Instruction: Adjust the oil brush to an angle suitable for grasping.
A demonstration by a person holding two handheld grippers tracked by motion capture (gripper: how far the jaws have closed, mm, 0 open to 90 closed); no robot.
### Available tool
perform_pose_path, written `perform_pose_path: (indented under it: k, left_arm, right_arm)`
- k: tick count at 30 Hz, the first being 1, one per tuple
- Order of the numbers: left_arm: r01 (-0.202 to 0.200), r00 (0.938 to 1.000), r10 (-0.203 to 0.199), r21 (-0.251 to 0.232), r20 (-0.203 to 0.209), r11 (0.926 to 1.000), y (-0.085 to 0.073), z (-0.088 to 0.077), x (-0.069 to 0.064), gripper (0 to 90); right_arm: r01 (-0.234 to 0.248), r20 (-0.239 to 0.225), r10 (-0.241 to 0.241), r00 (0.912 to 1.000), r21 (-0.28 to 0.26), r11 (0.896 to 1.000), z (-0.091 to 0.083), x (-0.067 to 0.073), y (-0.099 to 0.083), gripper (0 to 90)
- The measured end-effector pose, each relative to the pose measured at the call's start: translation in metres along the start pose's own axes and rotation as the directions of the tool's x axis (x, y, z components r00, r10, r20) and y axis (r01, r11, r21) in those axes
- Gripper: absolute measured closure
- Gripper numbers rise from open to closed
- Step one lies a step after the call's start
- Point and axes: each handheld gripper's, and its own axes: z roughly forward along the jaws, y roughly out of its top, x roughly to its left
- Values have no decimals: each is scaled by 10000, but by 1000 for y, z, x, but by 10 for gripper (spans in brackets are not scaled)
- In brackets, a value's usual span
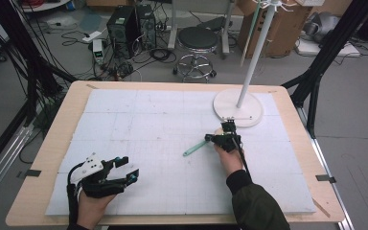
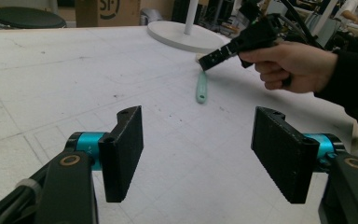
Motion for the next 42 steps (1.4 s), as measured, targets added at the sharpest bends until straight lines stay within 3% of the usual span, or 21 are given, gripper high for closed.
perform_pose_path:
  k: [3, 8, 9, 14, 22, 28, 33, 42]
  left_arm:
    - [-8, 10000, 8, 2, -10, 10000, 0, 0, 0, 347]
    - [61, 10000, -62, -55, -68, 10000, -1, -3, 1, 347]
    - [62, 10000, -63, -62, -61, 10000, -1, -4, 1, 347]
    - [58, 10000, -58, -51, -65, 10000, -1, -5, 1, 347]
    - [42, 9999, -43, -58, -92, 10000, -1, -5, 0, 347]
    - [0, 10000, -1, -46, -48, 10000, -1, -4, -1, 347]
    - [-4, 10000, 4, -30, -64, 10000, -1, -4, -1, 347]
    - [20, 10000, -20, -11, -77, 10000, -1, -2, -1, 348]
  right_arm:
    - [-114, 241, 112, 9996, 66, 9999, 4, -6, 12, 900]
    - [80, 861, -117, 9962, 437, 9990, 16, -10, 21, 900]
    - [-103, 675, 77, 9977, 392, 9992, 17, -13, 21, 900]
    - [13, 1049, -50, 9945, 354, 9994, 11, -20, 23, 900]
    - [493, 1537, -670, 9858, 1166, 9920, -4, -22, 22, 900]
    - [508, 1223, -690, 9901, 1468, 9879, -19, -27, 10, 900]
    - [45, 646, -128, 9978, 1283, 9917, -32, -32, -7, 900]
    - [190, 260, -224, 9994, 1234, 9922, -45, -29, -26, 900]
